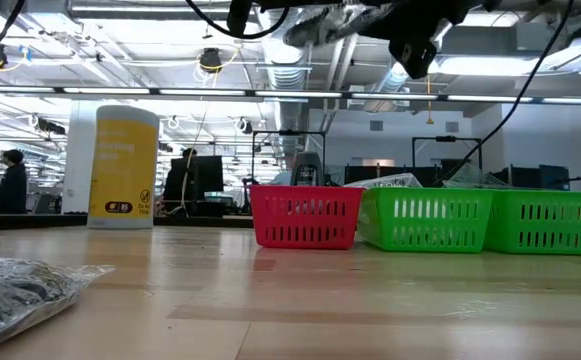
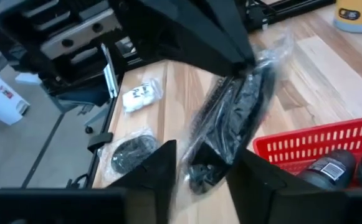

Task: Pick & Place Travel size toiletries
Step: Put the black hairbrush into the right green bin

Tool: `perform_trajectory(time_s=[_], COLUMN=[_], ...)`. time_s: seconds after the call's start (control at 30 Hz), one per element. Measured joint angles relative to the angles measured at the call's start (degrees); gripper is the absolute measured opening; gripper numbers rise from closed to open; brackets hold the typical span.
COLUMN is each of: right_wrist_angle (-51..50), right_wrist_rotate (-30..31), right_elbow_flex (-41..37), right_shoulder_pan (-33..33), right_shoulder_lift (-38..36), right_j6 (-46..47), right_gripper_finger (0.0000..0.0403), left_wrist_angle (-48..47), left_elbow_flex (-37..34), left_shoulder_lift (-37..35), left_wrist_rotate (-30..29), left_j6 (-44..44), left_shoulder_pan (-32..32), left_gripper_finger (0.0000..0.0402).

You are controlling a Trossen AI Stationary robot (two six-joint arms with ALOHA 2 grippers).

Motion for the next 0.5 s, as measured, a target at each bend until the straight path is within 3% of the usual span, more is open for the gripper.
perform_trajectory(time_s=[0.23, 0.5], right_wrist_angle=[-0.5, -0.6], right_wrist_rotate=[-2.2, -2.4], right_elbow_flex=[0.0, 0.0], right_shoulder_pan=[-0.1, -0.9], right_shoulder_lift=[0.0, 0.0], right_j6=[-1.2, -2.4], right_gripper_finger=[0.0023, 0.0026], left_wrist_angle=[0.2, 0.1], left_elbow_flex=[0.0, 0.0], left_shoulder_lift=[0.0, 0.0], left_wrist_rotate=[0.4, 0.1], left_j6=[0.0, 0.0], left_shoulder_pan=[-0.1, -0.1], left_gripper_finger=[0.0, 0.0])
